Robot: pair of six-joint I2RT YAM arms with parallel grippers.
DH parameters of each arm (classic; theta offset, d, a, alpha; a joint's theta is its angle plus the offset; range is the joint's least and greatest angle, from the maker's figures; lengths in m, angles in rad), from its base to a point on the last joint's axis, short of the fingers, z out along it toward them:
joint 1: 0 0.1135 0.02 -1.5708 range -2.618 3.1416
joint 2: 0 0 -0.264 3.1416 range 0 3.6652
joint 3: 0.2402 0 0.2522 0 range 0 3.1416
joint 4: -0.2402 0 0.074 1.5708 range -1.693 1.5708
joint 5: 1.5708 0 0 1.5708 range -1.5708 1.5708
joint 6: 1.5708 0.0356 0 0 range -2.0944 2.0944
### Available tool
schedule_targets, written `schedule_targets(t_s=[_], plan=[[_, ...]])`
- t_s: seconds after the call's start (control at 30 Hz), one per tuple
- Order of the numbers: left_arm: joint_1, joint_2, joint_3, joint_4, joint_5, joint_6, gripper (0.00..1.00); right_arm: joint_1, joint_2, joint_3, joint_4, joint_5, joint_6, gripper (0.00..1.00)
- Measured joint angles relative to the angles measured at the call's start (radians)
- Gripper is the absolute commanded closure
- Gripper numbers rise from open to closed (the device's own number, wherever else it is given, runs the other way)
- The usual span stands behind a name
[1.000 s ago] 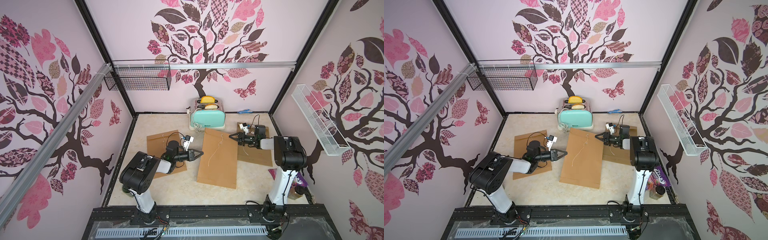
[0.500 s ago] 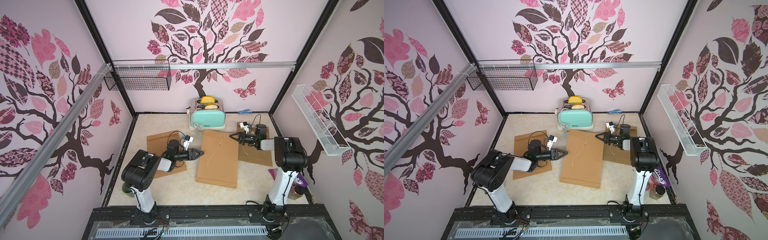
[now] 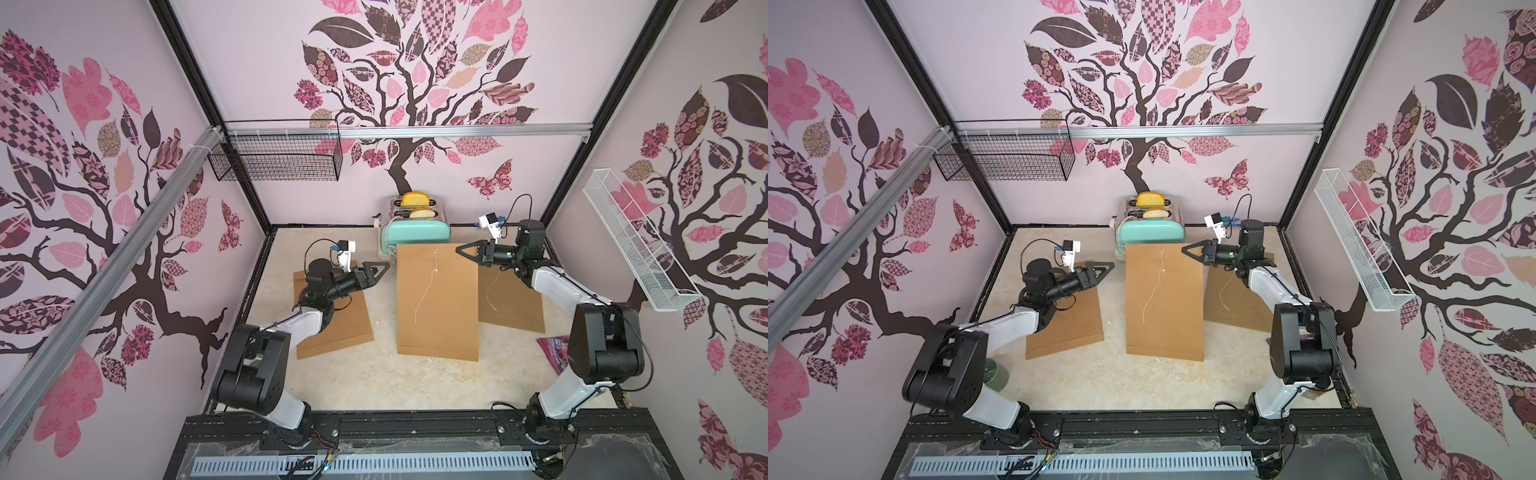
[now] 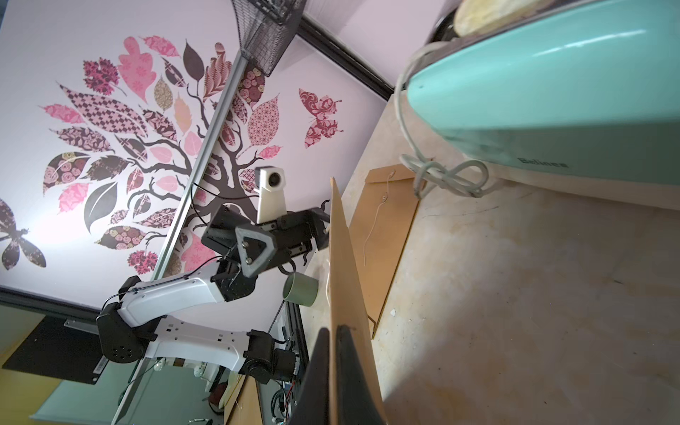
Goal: Close the mouth of the file bag
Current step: Pick up the file bag from the center of the board.
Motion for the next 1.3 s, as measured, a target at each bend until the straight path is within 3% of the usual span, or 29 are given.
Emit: schedule_targets(t_s=[0.17, 0.4, 0.77, 0.93, 1.13, 1.2, 1.3], plan=[[0.016, -0.056, 0.174, -0.075, 0.038, 0.031, 0.02, 0.003, -0.039, 0.036, -0.068, -0.03, -0.018, 1.0], [0.016, 0.001, 0.152, -0.086, 0.08, 0.05, 0.02, 0.037, -0.053, 0.037, -0.068, -0.047, 0.019, 1.0], [0.009, 0.037, 0.142, 0.117, 0.158, -0.019, 0.02, 0.084, -0.145, 0.077, 0.032, -0.064, 0.138, 1.0], [-0.043, 0.037, 0.138, 0.183, 0.185, -0.019, 0.02, 0.095, -0.146, 0.078, 0.091, -0.075, 0.202, 1.0], [-0.072, 0.049, 0.14, 0.266, 0.217, -0.032, 0.14, 0.125, -0.152, 0.078, 0.084, -0.087, 0.209, 1.0], [-0.074, 0.059, 0.14, 0.291, 0.226, -0.047, 0.28, 0.128, -0.159, 0.078, 0.074, -0.089, 0.201, 1.0], [-0.084, 0.066, 0.139, 0.323, 0.232, -0.072, 0.28, 0.128, -0.163, 0.078, 0.069, -0.093, 0.199, 1.0]])
